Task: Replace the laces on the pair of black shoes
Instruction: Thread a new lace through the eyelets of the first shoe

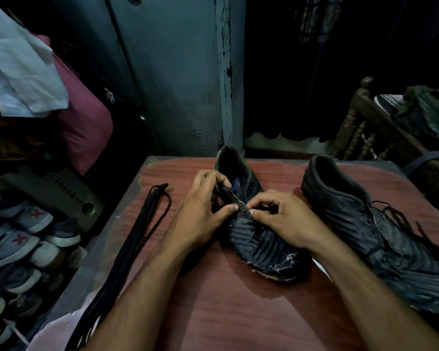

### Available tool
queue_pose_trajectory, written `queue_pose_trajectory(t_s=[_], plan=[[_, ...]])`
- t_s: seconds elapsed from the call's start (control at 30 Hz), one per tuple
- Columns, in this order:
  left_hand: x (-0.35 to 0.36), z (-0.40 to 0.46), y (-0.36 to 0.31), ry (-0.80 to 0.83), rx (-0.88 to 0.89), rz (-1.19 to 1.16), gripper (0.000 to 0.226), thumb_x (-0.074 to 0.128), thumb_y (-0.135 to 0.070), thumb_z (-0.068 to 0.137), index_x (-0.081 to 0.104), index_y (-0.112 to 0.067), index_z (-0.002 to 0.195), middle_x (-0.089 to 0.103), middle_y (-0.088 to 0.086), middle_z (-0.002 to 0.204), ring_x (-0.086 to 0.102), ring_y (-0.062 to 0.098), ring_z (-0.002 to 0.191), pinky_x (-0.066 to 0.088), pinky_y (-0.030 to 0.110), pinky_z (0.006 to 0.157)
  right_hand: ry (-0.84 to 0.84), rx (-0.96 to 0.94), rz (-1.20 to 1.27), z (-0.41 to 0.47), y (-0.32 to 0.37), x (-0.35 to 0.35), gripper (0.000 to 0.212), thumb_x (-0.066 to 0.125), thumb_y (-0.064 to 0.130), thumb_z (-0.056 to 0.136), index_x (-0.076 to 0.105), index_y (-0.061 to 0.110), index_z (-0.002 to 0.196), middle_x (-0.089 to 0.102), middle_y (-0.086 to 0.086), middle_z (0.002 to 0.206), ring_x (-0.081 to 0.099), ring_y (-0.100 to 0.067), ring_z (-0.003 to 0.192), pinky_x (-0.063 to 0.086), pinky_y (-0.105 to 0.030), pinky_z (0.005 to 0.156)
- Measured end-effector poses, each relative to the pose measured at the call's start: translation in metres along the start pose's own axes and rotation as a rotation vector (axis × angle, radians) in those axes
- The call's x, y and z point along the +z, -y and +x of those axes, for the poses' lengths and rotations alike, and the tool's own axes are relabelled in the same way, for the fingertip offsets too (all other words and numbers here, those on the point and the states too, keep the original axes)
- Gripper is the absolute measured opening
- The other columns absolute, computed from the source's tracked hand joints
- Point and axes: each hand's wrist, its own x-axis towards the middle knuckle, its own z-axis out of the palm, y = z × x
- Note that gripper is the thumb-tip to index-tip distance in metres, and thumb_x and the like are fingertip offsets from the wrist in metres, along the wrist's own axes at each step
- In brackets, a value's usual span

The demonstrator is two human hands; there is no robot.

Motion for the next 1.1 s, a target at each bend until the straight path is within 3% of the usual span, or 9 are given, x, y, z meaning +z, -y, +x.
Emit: queue_pose_trajectory(t_s=[0.1,0.2,0.33,0.47,0.67,0.83,0.93,1.0,1.1], plan=[[0.001,0.001,-0.001,-0.006,0.007,-0.019,0.047,0.084,-0.020,0.080,0.053,-0.038,0.111,0.047,-0.023,0.116,0.058,0.000,0.088,0.041,0.006,0.073,0.004,0.019,-0.007,0.000,-0.002,-0.002,0.016,0.075,0.018,0.091,0.077,0.034,0.090,0.065,0.005,0.089,0.062,-0.005,0.082,0.045,-0.021,0.077],[0.004,0.001,-0.001,-0.026,0.008,-0.009,0.053,0.085,-0.022,0.079,0.048,-0.044,0.109,0.048,-0.024,0.118,0.062,0.005,0.085,0.051,0.022,0.073,0.066,0.034,-0.036,0.001,-0.004,-0.005,0.015,0.071,0.021,0.095,0.076,0.035,0.095,0.064,0.007,0.096,0.063,-0.007,0.092,0.048,-0.030,0.090],[0.003,0.002,0.001,0.012,0.030,0.006,0.035,0.083,-0.023,0.079,0.059,-0.040,0.096,0.046,-0.025,0.128,0.062,0.007,0.084,0.057,0.032,0.077,0.045,0.037,-0.023,-0.001,-0.001,-0.004,0.032,0.069,0.018,0.096,0.068,0.046,0.081,0.062,0.008,0.093,0.063,-0.009,0.091,0.048,-0.033,0.090],[0.002,0.000,0.002,0.083,0.039,0.045,0.026,0.080,-0.037,0.075,0.068,-0.040,0.097,0.038,-0.027,0.146,0.060,0.000,0.097,0.056,0.029,0.074,-0.016,0.034,0.003,-0.002,-0.002,-0.001,0.023,0.072,0.016,0.092,0.077,0.038,0.087,0.065,0.004,0.090,0.065,-0.010,0.086,0.050,-0.035,0.086],[0.009,0.000,0.004,0.034,0.044,0.019,0.022,0.085,-0.034,0.079,0.072,-0.039,0.095,0.035,-0.028,0.154,0.049,-0.012,0.122,0.058,0.037,0.084,-0.109,0.016,0.000,-0.002,-0.004,0.001,0.019,0.077,0.012,0.087,0.080,0.031,0.087,0.072,0.011,0.087,0.067,-0.002,0.084,0.052,-0.031,0.084],[0.012,0.000,0.002,0.023,0.046,0.025,0.012,0.081,-0.034,0.083,0.070,-0.034,0.090,0.035,-0.029,0.154,0.053,-0.013,0.114,0.059,0.035,0.080,-0.162,-0.004,-0.019,-0.003,-0.003,0.001,0.031,0.079,0.011,0.083,0.073,0.040,0.077,0.074,0.018,0.081,0.068,0.003,0.080,0.054,-0.024,0.077],[0.012,-0.001,-0.003,-0.003,-0.001,-0.089,0.012,0.077,-0.024,0.088,0.068,-0.031,0.086,0.040,-0.027,0.149,0.063,0.000,0.105,0.059,0.029,0.078,-0.219,-0.020,-0.084,-0.004,-0.001,0.000,0.022,0.081,0.015,0.080,0.075,0.036,0.083,0.071,0.017,0.083,0.066,0.003,0.083,0.048,-0.014,0.073],[0.014,-0.002,-0.006,-0.048,-0.039,-0.176,0.017,0.075,-0.015,0.089,0.066,-0.028,0.084,0.049,-0.021,0.140,0.066,0.004,0.099,0.054,0.019,0.078,-0.249,-0.047,-0.148,-0.003,-0.002,-0.003,0.020,0.082,0.019,0.079,0.075,0.035,0.087,0.069,0.018,0.087,0.062,0.000,0.088,0.043,-0.010,0.077],[0.017,0.000,-0.004,-0.086,-0.129,-0.378,0.013,0.069,-0.012,0.090,0.062,-0.020,0.084,0.063,-0.013,0.122,0.066,0.008,0.101,0.052,0.025,0.086,-0.282,-0.076,-0.252,-0.004,-0.004,-0.007,0.023,0.084,0.026,0.077,0.074,0.036,0.095,0.060,0.018,0.094,0.049,-0.004,0.095,0.035,-0.010,0.084]])
